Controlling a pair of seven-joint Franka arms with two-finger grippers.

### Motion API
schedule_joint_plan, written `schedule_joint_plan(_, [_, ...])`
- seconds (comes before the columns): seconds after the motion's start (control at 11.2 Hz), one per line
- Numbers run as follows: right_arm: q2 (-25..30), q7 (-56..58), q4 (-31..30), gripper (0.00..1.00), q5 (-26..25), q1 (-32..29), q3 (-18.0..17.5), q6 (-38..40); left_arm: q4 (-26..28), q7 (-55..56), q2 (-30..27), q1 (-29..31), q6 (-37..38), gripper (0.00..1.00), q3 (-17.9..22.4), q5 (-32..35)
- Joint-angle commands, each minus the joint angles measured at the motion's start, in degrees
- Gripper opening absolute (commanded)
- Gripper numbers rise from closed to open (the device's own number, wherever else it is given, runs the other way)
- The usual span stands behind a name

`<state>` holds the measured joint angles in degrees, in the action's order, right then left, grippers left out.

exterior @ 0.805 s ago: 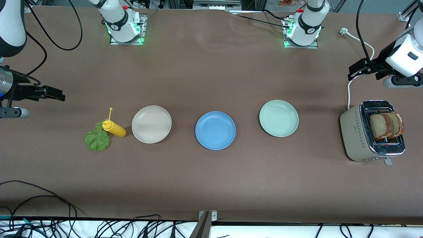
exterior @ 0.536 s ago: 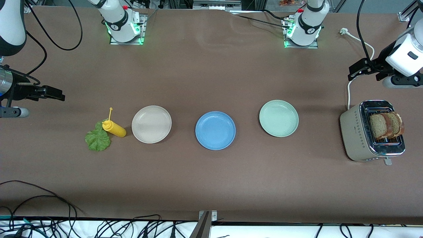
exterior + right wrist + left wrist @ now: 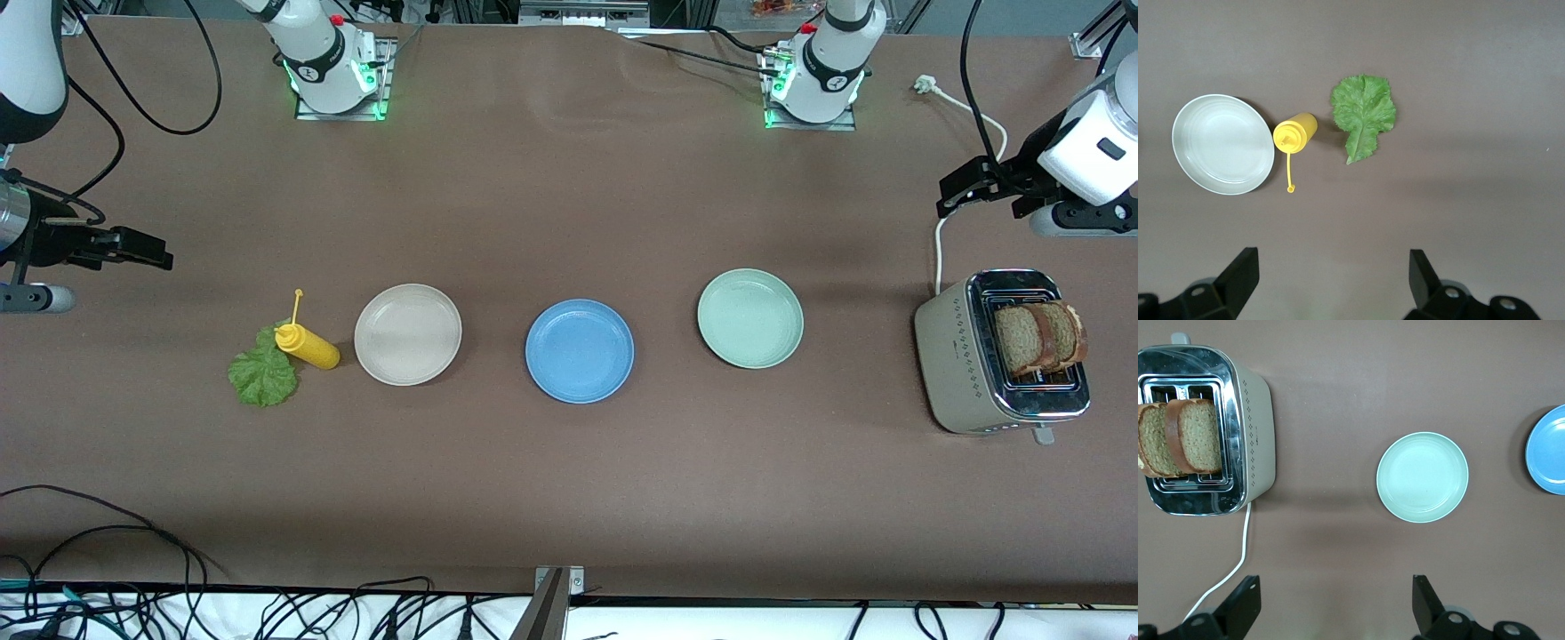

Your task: Make sandwich in blue plate with both arms

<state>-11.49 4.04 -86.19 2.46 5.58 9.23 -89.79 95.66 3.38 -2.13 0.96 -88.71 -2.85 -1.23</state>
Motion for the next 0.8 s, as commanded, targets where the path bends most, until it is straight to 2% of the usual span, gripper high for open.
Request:
schedule_joint_plan(0.0, [0.4,-0.7,0.8,1.0,0.9,-0.1,0.2,0.3,0.1,-1.4,-0.3,0.4,-0.4,1.0,0.1,-1.1])
schedule_joint_plan(0.72, [0.5,-0.8,0.8,1.0,0.9,-0.1,0.2,0.4,-1.0,-0.7,-0.3,0.1,-0.3,1.0,-0.1,-0.8])
